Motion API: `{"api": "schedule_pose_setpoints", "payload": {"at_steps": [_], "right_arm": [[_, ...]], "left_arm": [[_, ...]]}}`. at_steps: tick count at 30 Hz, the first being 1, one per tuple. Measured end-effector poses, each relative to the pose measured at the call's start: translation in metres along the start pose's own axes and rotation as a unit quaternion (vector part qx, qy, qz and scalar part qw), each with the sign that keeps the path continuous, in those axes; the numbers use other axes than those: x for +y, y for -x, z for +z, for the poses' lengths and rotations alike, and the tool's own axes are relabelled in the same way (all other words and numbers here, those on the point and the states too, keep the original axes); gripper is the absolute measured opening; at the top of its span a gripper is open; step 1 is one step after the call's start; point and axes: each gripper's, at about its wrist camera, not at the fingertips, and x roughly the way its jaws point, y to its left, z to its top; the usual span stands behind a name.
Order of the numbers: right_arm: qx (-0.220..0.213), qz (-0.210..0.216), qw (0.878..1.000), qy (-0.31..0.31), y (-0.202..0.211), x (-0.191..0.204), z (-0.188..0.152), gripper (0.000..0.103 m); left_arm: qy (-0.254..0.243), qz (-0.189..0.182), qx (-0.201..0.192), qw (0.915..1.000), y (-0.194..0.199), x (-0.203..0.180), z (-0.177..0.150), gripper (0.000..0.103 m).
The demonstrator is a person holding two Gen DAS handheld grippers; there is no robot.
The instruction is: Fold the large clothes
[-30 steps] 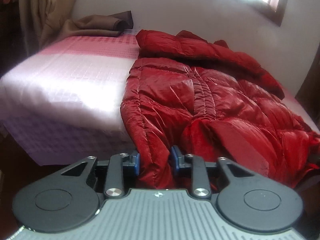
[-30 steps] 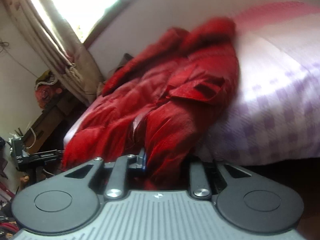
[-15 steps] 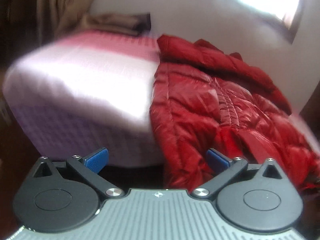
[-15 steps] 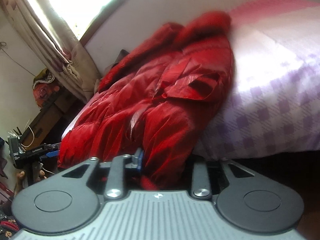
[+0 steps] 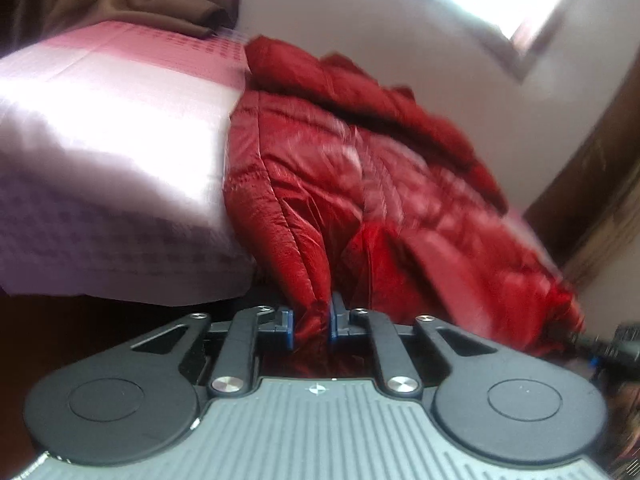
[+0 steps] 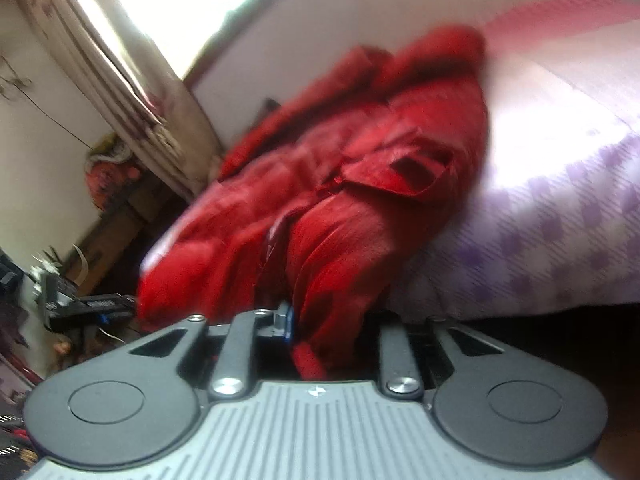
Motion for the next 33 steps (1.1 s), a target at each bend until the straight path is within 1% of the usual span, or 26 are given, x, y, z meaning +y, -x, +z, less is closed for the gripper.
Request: {"api": "schedule_pose_setpoints", "payload": {"at_steps": [3, 5, 8, 13, 18, 23, 28, 33], "right_arm": [[-0.035, 0.042, 0.998, -0.014, 0.012, 0.002, 0.007, 0.018], [-0.056, 0.063, 0.996, -0.027, 0.018, 0.004, 0.015, 0.018], [-0.090, 0.092, 0.991, -0.044, 0.027, 0.007, 0.029, 0.019], [-0.125, 0.116, 0.984, -0.060, 0.030, 0.012, 0.051, 0.017], [-0.144, 0.117, 0.981, -0.060, 0.025, 0.018, 0.077, 0.016], [-0.159, 0.112, 0.979, -0.058, 0.018, 0.021, 0.111, 0.016], [-0.162, 0.092, 0.981, -0.064, -0.003, 0.015, 0.157, 0.015], [-0.162, 0.069, 0.982, -0.067, -0.030, 0.001, 0.199, 0.015]], "left_arm": [[0.056, -0.026, -0.038, 0.9974, 0.017, 0.002, 0.011, 0.013], [0.078, -0.034, -0.062, 0.9944, 0.027, 0.000, 0.018, 0.013], [0.070, -0.018, -0.095, 0.9929, 0.034, -0.018, 0.033, 0.013], [0.064, -0.012, -0.138, 0.9883, 0.040, -0.042, 0.057, 0.013], [0.049, 0.000, -0.165, 0.9851, 0.038, -0.060, 0.083, 0.013], [0.048, 0.016, -0.182, 0.9819, 0.028, -0.067, 0.114, 0.013], [0.046, 0.035, -0.193, 0.9796, 0.000, -0.078, 0.154, 0.013], [0.046, 0.055, -0.199, 0.9774, -0.033, -0.084, 0.185, 0.013]]}}
